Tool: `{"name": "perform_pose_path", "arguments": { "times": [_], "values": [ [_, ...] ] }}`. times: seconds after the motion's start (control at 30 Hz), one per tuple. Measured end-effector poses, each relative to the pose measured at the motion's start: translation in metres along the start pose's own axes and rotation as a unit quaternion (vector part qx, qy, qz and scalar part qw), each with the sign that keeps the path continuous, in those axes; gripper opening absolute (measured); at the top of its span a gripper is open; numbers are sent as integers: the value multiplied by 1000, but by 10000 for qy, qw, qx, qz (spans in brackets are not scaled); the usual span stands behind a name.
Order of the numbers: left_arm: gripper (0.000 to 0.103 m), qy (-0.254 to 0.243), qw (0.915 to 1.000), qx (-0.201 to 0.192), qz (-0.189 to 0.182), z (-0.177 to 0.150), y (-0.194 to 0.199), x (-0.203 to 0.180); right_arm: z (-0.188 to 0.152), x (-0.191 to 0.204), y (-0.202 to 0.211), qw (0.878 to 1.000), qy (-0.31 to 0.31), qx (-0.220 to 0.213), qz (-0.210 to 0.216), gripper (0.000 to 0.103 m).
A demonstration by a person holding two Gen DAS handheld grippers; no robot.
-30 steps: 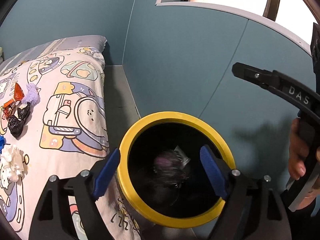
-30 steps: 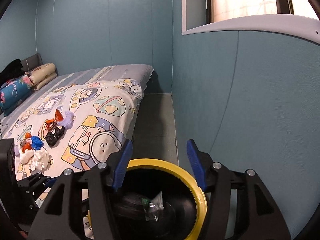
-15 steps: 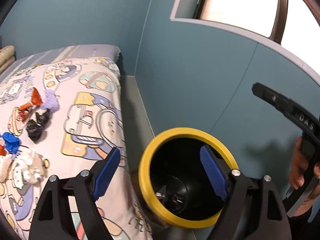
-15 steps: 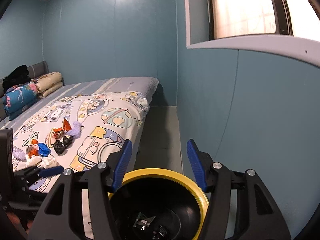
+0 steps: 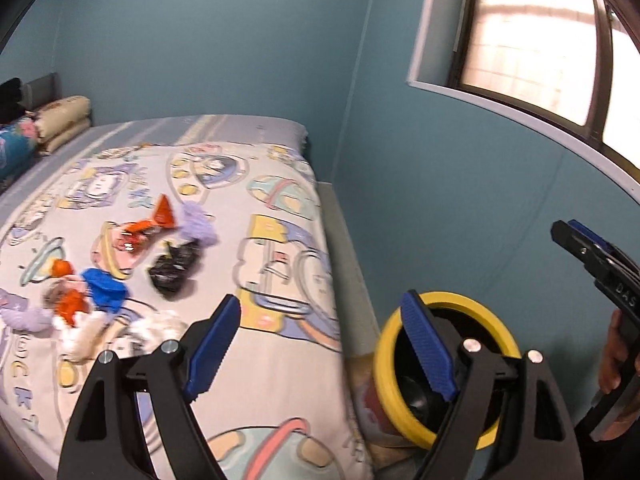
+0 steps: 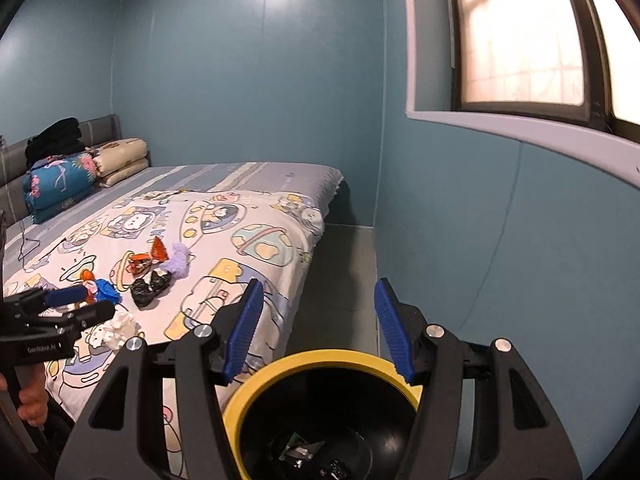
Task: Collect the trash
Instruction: 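Move both tools back over the bed toward the white tissues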
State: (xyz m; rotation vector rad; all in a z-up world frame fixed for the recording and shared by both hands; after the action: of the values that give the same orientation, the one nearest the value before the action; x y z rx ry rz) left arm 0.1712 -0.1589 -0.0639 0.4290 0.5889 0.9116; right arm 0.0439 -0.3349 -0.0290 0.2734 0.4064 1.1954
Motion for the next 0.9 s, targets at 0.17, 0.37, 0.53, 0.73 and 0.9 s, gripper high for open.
{"name": "perform_pose_path", "arguments": {
  "times": [0.17,0.37,0.53,0.73,0.9],
  "values": [
    [79,77,9993,-181,330,8,20,26,11,27,-2,9995,173,-128,223,55],
    [79,230,9965,-369,708,17,43,59,25,60,-7,9980,313,-255,492,55],
    [79,339,9927,-489,1053,24,62,89,36,85,-9,9961,402,-349,709,55],
    [79,540,9860,-571,1468,29,85,132,48,121,-13,9919,520,-467,1063,55],
    [79,686,9800,-632,1757,32,98,163,57,153,-21,9871,589,-451,1421,55]
  ]
}}
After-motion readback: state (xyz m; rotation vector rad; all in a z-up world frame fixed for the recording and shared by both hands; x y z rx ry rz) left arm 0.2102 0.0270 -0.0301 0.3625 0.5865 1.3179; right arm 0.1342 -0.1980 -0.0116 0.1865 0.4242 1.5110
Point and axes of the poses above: each gripper's, at about its wrist camera, not at the fingertips, and y roughly against the way its jaws point, x to its left, z to its top, the point moved 3 cm from there along -y, roughly the way its jaws point, and after that the axes turned 10 degrees about y, right-handed, at the moved point
